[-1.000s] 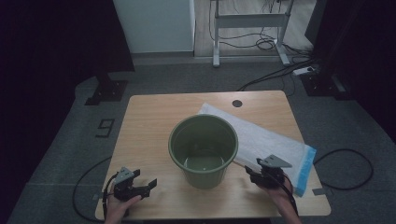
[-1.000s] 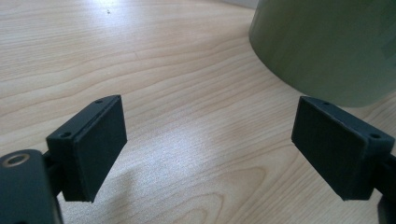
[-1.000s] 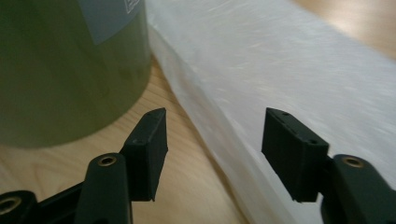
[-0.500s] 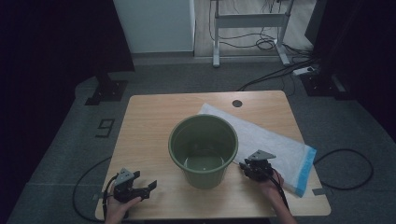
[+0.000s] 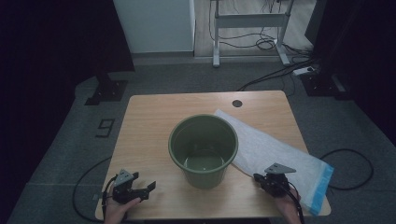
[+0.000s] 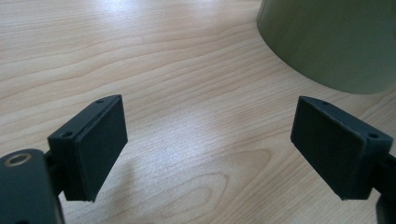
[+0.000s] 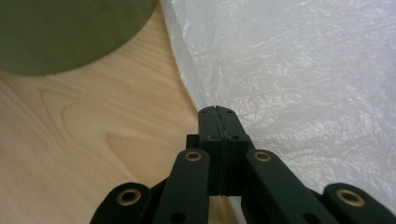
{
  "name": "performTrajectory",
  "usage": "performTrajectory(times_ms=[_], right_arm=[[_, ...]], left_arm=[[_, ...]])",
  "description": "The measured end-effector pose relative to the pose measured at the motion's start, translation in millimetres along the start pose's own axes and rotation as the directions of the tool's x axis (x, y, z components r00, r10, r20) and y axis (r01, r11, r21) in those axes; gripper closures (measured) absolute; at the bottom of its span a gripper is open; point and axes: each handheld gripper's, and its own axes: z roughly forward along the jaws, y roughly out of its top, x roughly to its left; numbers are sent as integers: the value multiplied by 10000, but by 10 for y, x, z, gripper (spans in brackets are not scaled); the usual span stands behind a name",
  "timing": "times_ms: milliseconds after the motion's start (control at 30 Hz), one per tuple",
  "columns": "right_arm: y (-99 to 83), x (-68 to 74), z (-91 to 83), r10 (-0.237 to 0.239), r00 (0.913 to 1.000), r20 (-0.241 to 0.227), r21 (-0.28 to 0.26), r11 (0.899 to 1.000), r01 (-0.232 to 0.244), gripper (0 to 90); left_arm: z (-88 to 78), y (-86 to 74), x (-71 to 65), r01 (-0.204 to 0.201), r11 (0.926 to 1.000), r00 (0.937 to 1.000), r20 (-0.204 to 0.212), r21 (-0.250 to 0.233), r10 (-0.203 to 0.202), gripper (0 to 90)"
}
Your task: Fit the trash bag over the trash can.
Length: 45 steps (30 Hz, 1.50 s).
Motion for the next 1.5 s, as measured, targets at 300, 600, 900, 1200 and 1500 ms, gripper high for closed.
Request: performTrajectory(times_ms=[300,600,900,1200,1500], right_arm=[[86,141,29,-265,9963,816,-637,9975,318,413],[363,290,454,-16,9914,1308,-523,9986,85,325],[377,228,522,-55,9902,1397,-212,9997,85,552],[339,147,466,-753,9733,2166,-198,9965,815,834],[345,-71,243,869,9857,1443,-1815,9816,-599,888]], left_arm=[[-25,-3,34,88,9999,10000,-2,-98,-88,104],[-63,-2,37,35,9999,10000,-76,-153,-36,104],[-58,0,45,100,9999,9998,-189,-71,-101,104],[-80,-7,43,95,9999,9997,-216,-108,-98,108],[-104,-2,40,247,9995,9992,-309,-214,-253,114]])
